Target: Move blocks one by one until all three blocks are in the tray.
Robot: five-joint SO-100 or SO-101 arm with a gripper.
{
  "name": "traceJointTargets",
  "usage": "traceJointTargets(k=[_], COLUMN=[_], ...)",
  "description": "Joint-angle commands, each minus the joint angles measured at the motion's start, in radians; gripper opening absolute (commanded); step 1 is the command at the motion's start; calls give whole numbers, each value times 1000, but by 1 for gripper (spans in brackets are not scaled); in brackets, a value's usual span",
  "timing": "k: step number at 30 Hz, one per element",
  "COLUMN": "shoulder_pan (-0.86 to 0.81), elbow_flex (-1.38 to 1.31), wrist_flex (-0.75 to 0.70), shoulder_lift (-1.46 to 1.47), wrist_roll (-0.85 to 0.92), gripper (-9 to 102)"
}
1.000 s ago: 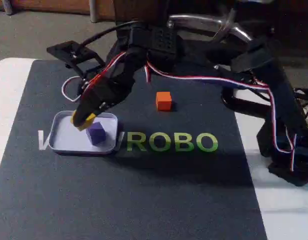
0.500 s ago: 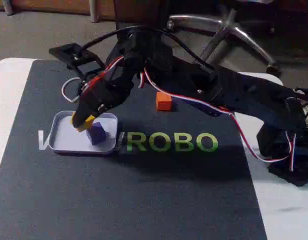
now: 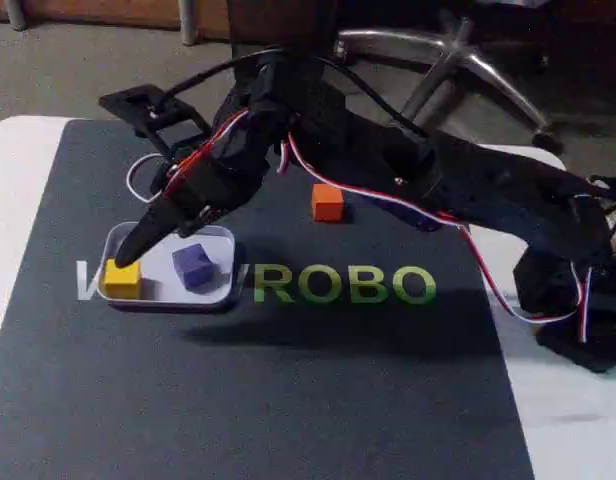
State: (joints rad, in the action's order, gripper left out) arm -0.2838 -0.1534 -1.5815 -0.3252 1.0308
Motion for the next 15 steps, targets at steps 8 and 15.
traceJointTargets(k=[8,15], shoulder_pan=[-52,-87], elbow_flex=[-46,-35], wrist_flex=[-123,-127], shoulder_lift=[-77,-137], wrist_roll=[71,114], gripper=[14,-8])
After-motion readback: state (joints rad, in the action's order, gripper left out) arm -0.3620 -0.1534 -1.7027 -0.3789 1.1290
